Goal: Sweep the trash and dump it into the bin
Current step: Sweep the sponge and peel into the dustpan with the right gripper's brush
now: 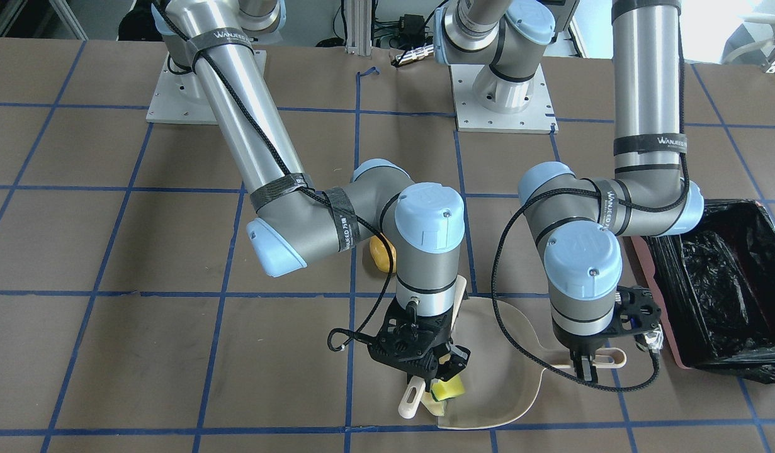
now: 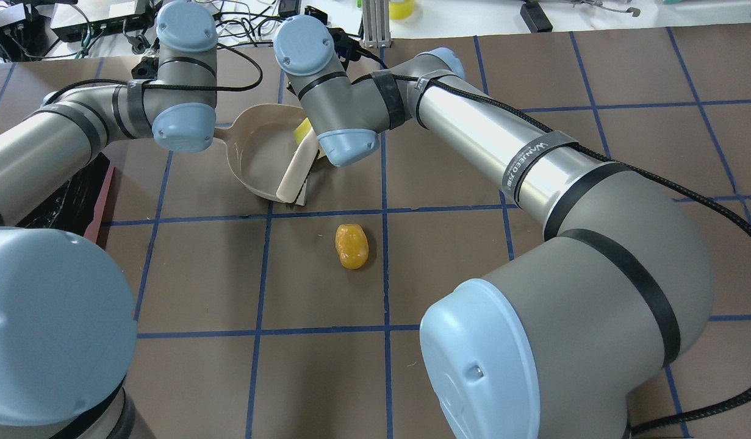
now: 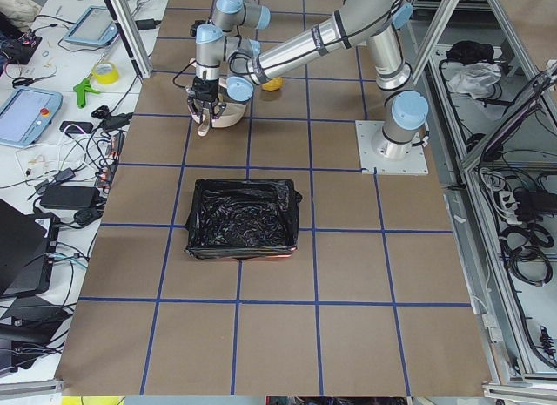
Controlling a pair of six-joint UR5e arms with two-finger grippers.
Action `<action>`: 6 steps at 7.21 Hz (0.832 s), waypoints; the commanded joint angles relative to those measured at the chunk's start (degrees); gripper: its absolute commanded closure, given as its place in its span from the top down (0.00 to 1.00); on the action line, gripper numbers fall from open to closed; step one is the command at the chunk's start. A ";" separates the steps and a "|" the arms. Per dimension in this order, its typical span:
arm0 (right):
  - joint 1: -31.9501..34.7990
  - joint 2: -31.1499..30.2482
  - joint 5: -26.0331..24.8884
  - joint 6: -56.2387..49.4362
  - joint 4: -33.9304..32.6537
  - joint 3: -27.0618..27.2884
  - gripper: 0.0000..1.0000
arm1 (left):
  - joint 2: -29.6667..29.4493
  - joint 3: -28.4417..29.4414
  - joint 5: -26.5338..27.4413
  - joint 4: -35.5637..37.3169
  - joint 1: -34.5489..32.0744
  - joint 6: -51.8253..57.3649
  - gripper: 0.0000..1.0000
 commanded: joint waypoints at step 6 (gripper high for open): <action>-9.79 0.61 4.12 -25.68 3.19 -3.69 0.17 | 0.08 0.00 -0.26 0.02 0.00 0.01 0.00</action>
